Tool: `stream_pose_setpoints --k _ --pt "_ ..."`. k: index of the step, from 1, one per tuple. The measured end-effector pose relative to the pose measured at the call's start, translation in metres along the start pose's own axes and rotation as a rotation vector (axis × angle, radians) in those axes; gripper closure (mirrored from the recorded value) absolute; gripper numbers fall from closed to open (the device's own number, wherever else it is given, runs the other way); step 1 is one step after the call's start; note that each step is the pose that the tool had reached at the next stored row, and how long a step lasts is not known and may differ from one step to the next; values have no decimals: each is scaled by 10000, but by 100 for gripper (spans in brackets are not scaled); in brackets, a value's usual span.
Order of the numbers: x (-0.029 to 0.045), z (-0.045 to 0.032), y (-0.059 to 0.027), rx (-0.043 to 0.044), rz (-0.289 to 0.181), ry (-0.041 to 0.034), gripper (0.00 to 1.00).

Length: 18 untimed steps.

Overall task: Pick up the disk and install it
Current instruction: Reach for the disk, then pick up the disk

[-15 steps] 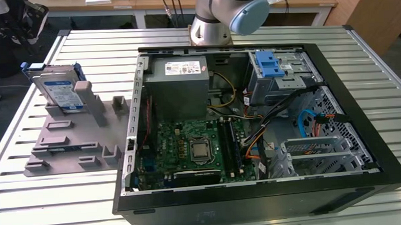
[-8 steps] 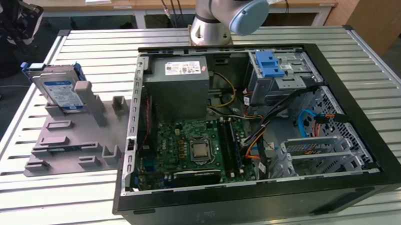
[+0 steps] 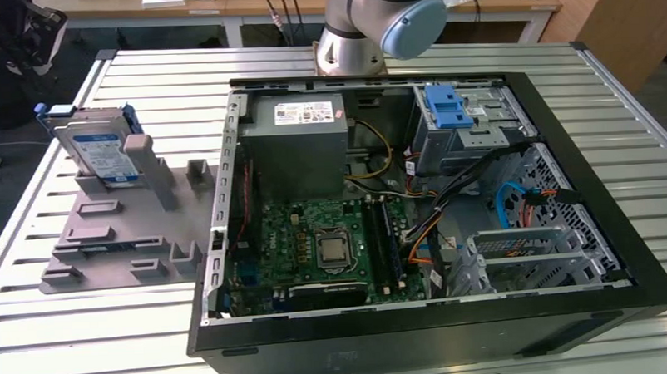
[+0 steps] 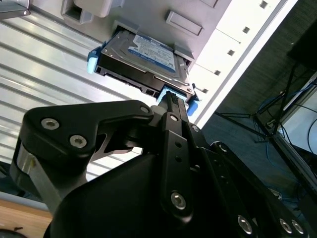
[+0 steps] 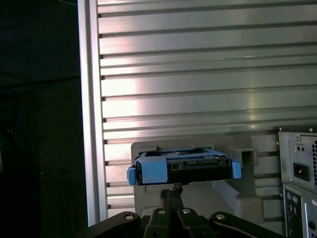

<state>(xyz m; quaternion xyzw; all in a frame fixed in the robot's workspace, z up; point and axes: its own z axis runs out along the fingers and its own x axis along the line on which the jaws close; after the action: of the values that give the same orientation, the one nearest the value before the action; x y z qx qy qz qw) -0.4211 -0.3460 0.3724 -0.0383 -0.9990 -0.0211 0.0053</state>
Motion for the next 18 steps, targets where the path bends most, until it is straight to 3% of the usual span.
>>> stream_pose_setpoints --k 13,18 --pt "26 10 0 0 -5 1 89" --pt "27 10 1 7 -520 22 89"
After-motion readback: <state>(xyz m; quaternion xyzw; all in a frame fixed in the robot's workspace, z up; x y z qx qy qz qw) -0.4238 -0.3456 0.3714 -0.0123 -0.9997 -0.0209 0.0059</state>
